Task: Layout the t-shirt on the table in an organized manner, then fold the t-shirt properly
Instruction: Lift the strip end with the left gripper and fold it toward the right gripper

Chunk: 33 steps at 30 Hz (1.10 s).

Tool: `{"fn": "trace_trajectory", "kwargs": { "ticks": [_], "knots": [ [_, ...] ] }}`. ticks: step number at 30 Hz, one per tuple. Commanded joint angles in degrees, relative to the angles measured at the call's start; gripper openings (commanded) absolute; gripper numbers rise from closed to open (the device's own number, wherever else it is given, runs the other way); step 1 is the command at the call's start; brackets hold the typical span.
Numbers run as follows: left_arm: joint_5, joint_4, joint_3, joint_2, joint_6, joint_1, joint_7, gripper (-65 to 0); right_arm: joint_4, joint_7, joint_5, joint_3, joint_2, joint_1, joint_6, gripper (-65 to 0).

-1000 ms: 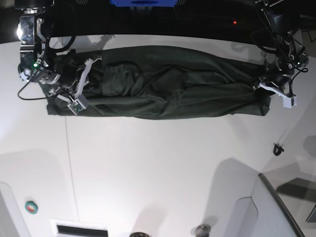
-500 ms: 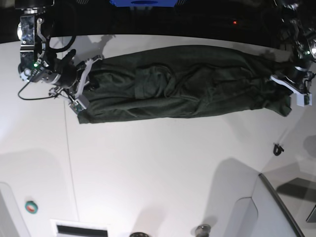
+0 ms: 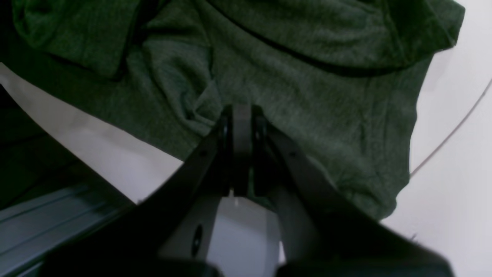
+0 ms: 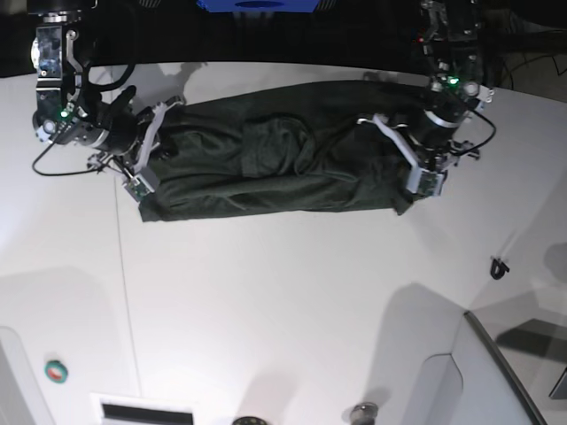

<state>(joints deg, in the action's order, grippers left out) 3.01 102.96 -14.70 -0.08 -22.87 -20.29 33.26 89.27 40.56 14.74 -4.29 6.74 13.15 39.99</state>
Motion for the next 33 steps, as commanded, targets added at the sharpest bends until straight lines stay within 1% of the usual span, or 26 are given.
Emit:
{"fn": "trace_trajectory", "kwargs": {
  "ticks": [1, 6, 11, 12, 17, 20, 23, 33],
  "knots": [
    [-0.06, 1.09, 0.85, 0.56, -0.03, 0.12, -1.39, -65.0, 1.14, -0.95, 0.77, -0.23, 0.42, -0.36, 0.01, -63.5],
    [1.61, 1.0, 4.02, 2.85, -0.03, 1.26, -1.39, -65.0, 1.14, -0.95, 0.77, -0.23, 0.42, -0.36, 0.01, -63.5],
    [2.58, 0.91, 6.92, 3.55, 0.06, 1.88, -1.3, -65.0, 1.14, -0.95, 0.77, -0.23, 0.33, -0.44, 0.01, -63.5],
    [2.58, 0.91, 7.53, 3.64, 0.32, 2.05, -1.3, -65.0, 1.14, -0.95, 0.77, -0.23, 0.33, -0.44, 0.01, -63.5],
    [2.49, -0.76, 12.11, 3.37, 4.02, 3.11, -1.3, -65.0, 1.14, -0.95, 0.77, -0.23, 0.33, -0.44, 0.01, -63.5],
    [2.49, -2.78, 12.98, 3.37, 5.51, 4.25, -1.3, -65.0, 1.14, -0.95, 0.77, -0.23, 0.33, -0.53, 0.01, -63.5],
    [2.49, -4.45, 12.98, 3.46, 5.51, 4.69, -1.3, -65.0, 1.14, -0.95, 0.77, -0.23, 0.33, -0.53, 0.01, -63.5],
    [2.49, -4.89, 13.78, 3.37, 5.51, 5.13, -1.3, -65.0, 1.14, -0.95, 0.77, -0.23, 0.33, -0.62, 0.01, -63.5]
  ]
}}
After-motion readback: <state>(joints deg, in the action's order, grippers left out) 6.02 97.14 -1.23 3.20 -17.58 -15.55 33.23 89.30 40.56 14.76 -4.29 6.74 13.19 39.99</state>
